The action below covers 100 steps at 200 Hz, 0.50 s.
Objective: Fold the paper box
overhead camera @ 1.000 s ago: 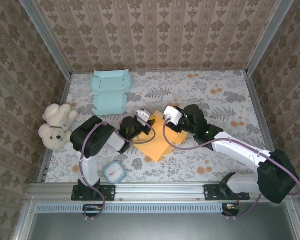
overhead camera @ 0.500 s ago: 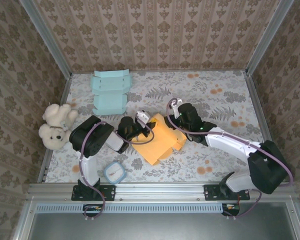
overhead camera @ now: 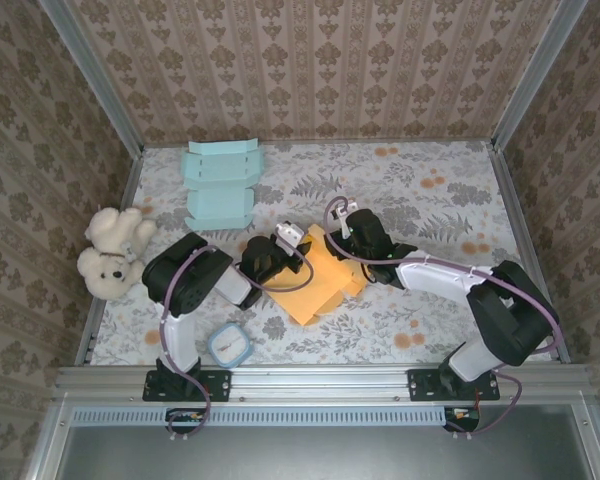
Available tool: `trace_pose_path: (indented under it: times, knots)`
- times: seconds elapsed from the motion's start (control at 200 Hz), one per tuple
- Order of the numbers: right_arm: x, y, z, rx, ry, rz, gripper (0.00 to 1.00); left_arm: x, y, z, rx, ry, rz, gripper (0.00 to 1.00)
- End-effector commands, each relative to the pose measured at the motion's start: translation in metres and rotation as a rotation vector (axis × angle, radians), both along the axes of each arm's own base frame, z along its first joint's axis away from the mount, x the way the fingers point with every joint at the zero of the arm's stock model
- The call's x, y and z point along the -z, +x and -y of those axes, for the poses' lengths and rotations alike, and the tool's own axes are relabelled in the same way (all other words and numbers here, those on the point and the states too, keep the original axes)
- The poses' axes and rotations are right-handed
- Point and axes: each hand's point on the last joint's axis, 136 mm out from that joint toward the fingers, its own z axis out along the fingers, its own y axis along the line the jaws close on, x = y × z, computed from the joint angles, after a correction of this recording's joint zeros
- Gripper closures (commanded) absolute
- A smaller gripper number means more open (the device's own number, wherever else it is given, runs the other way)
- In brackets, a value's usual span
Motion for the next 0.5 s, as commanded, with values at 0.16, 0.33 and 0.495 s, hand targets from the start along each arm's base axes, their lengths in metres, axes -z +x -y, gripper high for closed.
trace_pose_path:
  times: [0.16, 0.33, 0.495]
  knots:
    - [0.031, -0.018, -0.022, -0.077, 0.036, -0.107, 0.65, 0.001, 0.012, 0.007, -0.138, 0.062, 0.086, 0.97]
    - [0.032, -0.024, -0.037, -0.116, 0.099, -0.153, 0.67, 0.002, 0.019, 0.004, -0.21, 0.076, 0.098, 0.97]
    - [0.025, -0.027, -0.044, -0.132, 0.151, -0.171, 0.69, 0.003, 0.025, -0.001, -0.259, 0.077, 0.092, 0.97]
